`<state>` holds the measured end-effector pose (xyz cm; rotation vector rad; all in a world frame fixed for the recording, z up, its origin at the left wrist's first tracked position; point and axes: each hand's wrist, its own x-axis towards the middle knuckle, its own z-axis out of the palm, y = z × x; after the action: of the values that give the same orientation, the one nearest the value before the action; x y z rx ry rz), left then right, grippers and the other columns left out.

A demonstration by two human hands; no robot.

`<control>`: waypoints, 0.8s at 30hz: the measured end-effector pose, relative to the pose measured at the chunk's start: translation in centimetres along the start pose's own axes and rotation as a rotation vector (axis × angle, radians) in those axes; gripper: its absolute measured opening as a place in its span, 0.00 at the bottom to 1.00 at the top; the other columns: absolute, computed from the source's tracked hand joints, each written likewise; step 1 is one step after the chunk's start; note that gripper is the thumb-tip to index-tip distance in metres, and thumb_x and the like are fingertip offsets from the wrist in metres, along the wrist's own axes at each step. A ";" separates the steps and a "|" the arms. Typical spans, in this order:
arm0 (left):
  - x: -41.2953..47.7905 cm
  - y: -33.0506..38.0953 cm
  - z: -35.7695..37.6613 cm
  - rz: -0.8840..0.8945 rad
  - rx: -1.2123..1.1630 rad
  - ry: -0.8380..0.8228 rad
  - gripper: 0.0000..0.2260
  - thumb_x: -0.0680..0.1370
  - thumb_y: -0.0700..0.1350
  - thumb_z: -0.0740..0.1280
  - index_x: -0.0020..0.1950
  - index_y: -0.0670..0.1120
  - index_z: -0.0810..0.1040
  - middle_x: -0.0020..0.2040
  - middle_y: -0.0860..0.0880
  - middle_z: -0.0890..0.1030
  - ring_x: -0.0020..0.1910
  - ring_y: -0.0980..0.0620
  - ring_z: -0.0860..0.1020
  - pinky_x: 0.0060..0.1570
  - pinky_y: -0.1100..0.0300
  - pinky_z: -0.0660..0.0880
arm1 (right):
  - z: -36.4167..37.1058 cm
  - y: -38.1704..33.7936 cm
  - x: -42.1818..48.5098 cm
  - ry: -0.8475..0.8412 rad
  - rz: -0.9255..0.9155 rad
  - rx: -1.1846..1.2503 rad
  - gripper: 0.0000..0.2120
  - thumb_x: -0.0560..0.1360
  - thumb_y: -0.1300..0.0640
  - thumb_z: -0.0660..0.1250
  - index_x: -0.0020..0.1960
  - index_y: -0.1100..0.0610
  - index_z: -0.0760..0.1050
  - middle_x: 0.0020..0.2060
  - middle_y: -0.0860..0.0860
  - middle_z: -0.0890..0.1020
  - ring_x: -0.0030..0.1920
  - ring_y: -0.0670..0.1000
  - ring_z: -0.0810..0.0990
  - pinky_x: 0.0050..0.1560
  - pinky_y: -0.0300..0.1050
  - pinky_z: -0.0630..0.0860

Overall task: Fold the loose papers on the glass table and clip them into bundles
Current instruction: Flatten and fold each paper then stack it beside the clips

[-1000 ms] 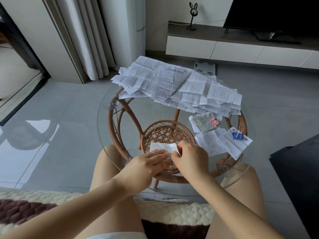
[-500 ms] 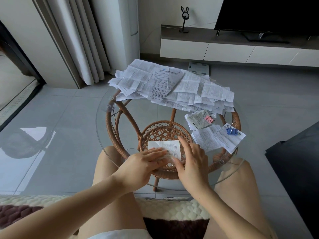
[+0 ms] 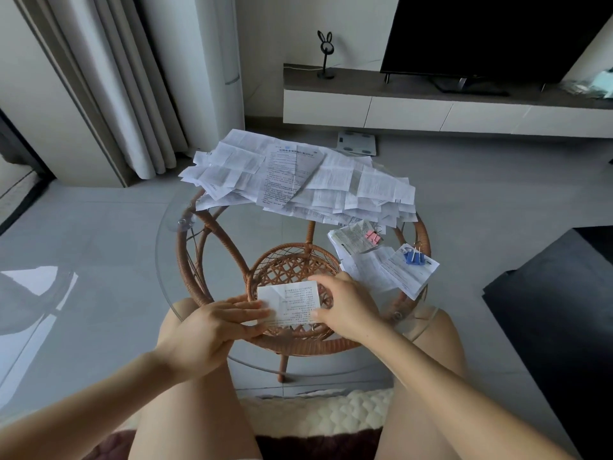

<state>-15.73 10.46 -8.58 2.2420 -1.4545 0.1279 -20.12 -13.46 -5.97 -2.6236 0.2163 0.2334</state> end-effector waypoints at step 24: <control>7.6 2.0 -1.7 -0.775 -0.347 0.081 0.10 0.74 0.45 0.71 0.53 0.50 0.75 0.49 0.56 0.78 0.49 0.55 0.78 0.46 0.68 0.75 | -2.1 -0.1 -0.1 0.317 0.068 0.781 0.05 0.72 0.63 0.71 0.40 0.54 0.80 0.35 0.48 0.83 0.36 0.40 0.81 0.38 0.30 0.75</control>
<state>-13.86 4.17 -3.97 2.2931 -0.4423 -0.2586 -19.91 -14.45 -4.09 -1.8605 0.4088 -0.2149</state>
